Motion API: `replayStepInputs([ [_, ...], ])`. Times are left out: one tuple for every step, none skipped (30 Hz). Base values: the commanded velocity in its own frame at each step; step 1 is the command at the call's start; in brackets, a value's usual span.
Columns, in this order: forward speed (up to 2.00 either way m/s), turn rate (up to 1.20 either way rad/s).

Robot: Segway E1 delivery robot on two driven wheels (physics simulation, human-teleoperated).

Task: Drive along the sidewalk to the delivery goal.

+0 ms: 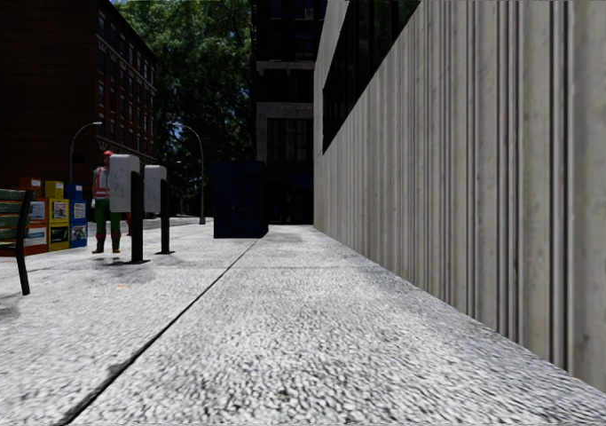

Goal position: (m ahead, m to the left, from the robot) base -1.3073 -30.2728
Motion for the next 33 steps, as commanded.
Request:
replayStepInputs([
  [1.13,0.00],
  [1.13,0.00],
  [1.13,0.00],
  [1.13,0.00],
  [1.13,0.00],
  [1.13,0.00],
  [1.13,0.00],
  [1.13,0.00],
  [1.13,0.00],
  [1.13,0.00],
  [1.13,0.00],
  [1.13,0.00],
  [1.13,0.00],
  [1.13,0.00],
  [1.13,0.00],
  [1.13,0.00],
  [1.13,0.00],
  [1.13,0.00],
  [1.13,0.00],
  [1.13,0.00],
  [1.13,0.00],
  [1.13,0.00],
  [1.13,0.00],
  [1.13,0.00],
  [1.13,0.00],
  [1.13,0.00],
  [1.13,0.00],
  [1.13,0.00],
  [1.13,0.00],
  [1.13,0.00],
  [1.13,0.00],
  [1.13,0.00],
  [1.13,0.00],
])
